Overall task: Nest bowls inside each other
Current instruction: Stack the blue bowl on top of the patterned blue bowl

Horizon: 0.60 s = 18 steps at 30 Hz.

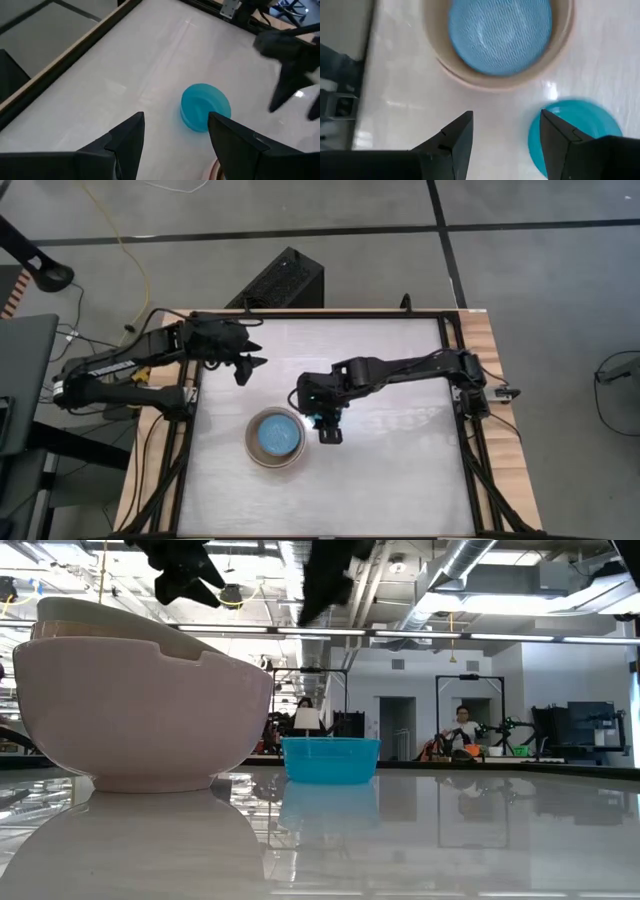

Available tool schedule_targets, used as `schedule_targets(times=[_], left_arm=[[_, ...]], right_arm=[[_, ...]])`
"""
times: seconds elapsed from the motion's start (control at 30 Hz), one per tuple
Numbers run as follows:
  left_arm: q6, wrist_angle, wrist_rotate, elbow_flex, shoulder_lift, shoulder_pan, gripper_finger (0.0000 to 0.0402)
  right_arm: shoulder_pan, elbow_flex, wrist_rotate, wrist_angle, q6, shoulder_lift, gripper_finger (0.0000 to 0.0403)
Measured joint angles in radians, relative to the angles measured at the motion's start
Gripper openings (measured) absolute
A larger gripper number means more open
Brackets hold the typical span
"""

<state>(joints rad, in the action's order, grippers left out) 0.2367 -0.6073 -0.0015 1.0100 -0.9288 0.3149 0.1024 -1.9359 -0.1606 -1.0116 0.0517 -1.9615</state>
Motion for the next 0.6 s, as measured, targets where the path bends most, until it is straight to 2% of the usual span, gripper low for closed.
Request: schedule_targets(times=[0.23, 0.33, 0.6], left_arm=[[0.004, -0.003, -0.017, 0.000, 0.033, 0.000, 0.0207], [0.006, -0.004, -0.047, 0.000, 0.056, 0.000, 0.0207], [0.012, -0.004, -0.093, 0.000, 0.112, 0.001, 0.0207]], right_arm=[[-0.025, 0.202, 0.000, 0.016, 0.000, -0.002, 0.0191], [-0.039, 0.279, -0.040, 0.087, 0.003, -0.003, 0.0191], [-0.068, 0.369, -0.053, 0.233, 0.019, -0.003, 0.0191]])
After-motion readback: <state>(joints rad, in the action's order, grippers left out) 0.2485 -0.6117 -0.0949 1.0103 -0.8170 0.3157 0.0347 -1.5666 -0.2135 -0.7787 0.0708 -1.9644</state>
